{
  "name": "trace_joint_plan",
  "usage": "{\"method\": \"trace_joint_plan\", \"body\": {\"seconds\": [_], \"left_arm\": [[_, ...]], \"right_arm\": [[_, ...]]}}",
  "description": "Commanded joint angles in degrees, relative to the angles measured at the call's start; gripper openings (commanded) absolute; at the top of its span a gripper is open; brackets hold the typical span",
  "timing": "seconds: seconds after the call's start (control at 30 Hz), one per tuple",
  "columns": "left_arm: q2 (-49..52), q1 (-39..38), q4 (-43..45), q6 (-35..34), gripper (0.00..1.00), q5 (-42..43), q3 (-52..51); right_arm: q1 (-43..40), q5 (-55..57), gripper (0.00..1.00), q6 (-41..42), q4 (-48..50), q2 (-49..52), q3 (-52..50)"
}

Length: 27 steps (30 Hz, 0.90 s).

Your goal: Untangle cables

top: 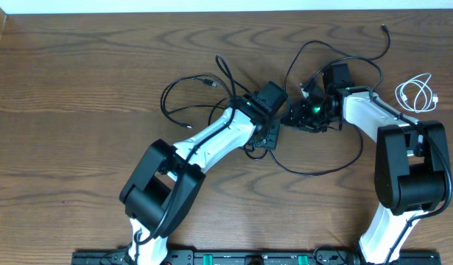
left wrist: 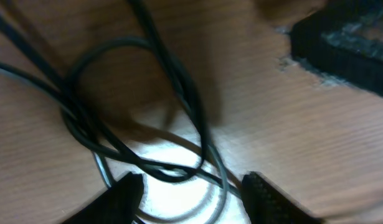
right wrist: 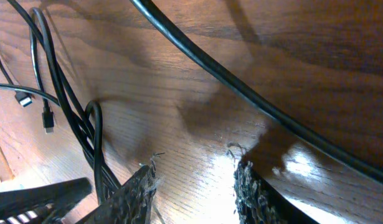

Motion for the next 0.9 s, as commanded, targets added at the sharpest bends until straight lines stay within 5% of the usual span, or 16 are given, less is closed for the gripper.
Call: {"method": "trace_joint_plan", "body": {"seconds": [0.0,0.17,0.23,0.5,0.87], "left_arm": [[1.4,0.2,-0.3,1.3,0.43,-5.6,0.2],[1.4,0.3,-0.2,1.2,0.37,-6.4,0.2],[1.4,0.3,0.2,1.3,0.07,-6.4,0.2],[-1.3,0.7,2.1,2.8,0.07,-6.4,0.2],[-6.3,5.2,1.3,4.0,0.08,-2.7,0.2]], "right_arm": [[0.0,0.7,0.4,0.6,-0.2,0.0,0.9],[0.0,-0.1,0.4,0.7,-0.2,0.0,0.9],[0.4,-0.2,0.4,0.7,-0.1,0.0,0.9],[3.9,-5.4,0.52,0.0,1.4,0.0,0.9],[6.7,-1.3,0.52,-0.1,2.2,0.0,0.9]]}}
